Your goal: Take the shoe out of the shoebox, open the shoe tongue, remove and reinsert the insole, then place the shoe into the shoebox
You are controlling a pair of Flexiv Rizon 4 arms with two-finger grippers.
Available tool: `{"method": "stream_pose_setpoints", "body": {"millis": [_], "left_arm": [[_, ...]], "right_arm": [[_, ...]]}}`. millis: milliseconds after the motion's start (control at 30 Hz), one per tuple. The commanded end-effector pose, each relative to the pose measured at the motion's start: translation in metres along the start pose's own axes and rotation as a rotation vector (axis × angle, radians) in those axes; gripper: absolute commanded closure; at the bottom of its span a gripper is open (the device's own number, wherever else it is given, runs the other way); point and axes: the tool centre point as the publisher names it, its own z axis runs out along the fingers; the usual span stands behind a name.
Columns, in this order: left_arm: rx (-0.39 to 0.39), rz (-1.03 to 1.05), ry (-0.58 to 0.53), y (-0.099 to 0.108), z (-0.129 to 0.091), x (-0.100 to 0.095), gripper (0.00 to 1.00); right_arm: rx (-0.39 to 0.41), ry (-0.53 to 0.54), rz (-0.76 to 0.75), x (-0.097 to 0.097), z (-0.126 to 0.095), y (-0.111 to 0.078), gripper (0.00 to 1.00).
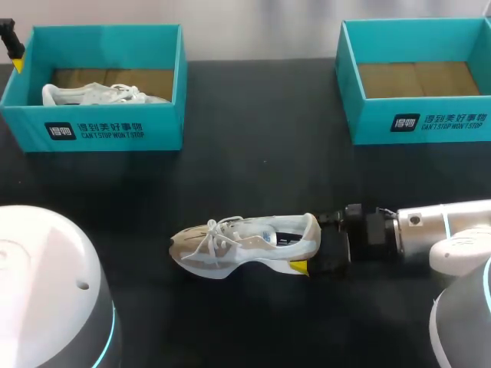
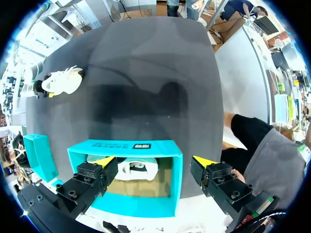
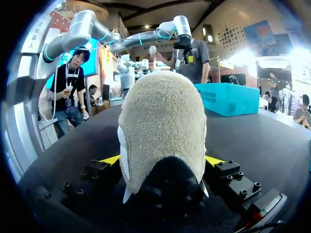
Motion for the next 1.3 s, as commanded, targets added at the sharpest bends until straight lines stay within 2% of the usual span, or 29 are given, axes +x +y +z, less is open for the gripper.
{"method": "stream_pose_setpoints", "body": {"millis": [33,533,567,633,1300], "left_arm": [[-0.002,0.0,0.002,-0.001,-0.001,0.0,0.0],[-0.002,0.0,0.002,-0.001,-0.001,0.0,0.0],[-0.002,0.0,0.002,-0.001,-0.001,0.0,0.0],[-0.002,0.0,0.002,-0.001,-0.001,0.0,0.0],[-0.002,0.0,0.002,-0.001,-0.001,0.0,0.0]], "right_arm": [[0.006,-0.001,0.001,-0.001,0.006,0.002,0.0],[0.003,0.008,0.002,-0.003,0.012,0.0,0.0],[0.003,0.009,0.002,-0.003,0.012,-0.001,0.3],[0.005,0.013,0.0,-0.003,0.012,-0.001,1.0],[0.056,0.079,-0.021,-0.011,-0.004,-0.003,1.0]]}}
